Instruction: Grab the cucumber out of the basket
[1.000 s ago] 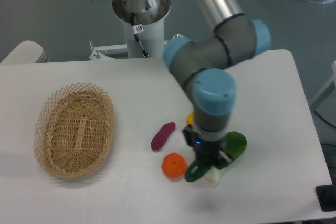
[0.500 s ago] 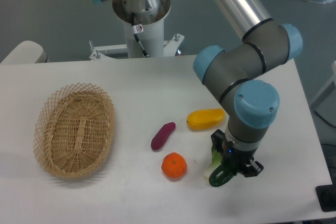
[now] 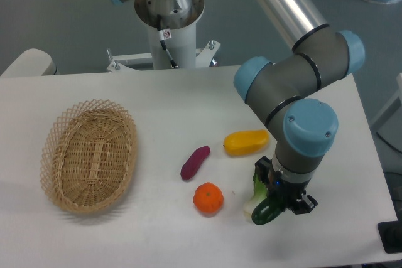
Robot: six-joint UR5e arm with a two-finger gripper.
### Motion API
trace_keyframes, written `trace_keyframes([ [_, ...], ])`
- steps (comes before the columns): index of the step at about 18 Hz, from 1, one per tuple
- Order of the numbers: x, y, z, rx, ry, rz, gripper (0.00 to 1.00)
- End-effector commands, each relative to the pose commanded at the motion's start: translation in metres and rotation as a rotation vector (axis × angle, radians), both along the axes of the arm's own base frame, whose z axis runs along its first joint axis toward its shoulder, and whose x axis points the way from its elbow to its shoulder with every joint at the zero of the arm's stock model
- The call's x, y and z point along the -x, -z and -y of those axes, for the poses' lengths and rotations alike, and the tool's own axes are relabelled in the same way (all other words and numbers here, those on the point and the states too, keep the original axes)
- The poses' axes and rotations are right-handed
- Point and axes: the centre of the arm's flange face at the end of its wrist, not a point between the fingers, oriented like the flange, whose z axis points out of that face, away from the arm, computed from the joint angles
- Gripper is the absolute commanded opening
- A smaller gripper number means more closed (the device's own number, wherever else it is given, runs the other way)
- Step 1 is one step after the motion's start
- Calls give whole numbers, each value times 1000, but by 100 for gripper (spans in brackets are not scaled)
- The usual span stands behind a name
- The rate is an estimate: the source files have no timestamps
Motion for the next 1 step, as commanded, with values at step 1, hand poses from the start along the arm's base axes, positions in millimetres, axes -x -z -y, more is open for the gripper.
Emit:
trace_keyframes([
  [1,0,1,0,0,0,0,15],
])
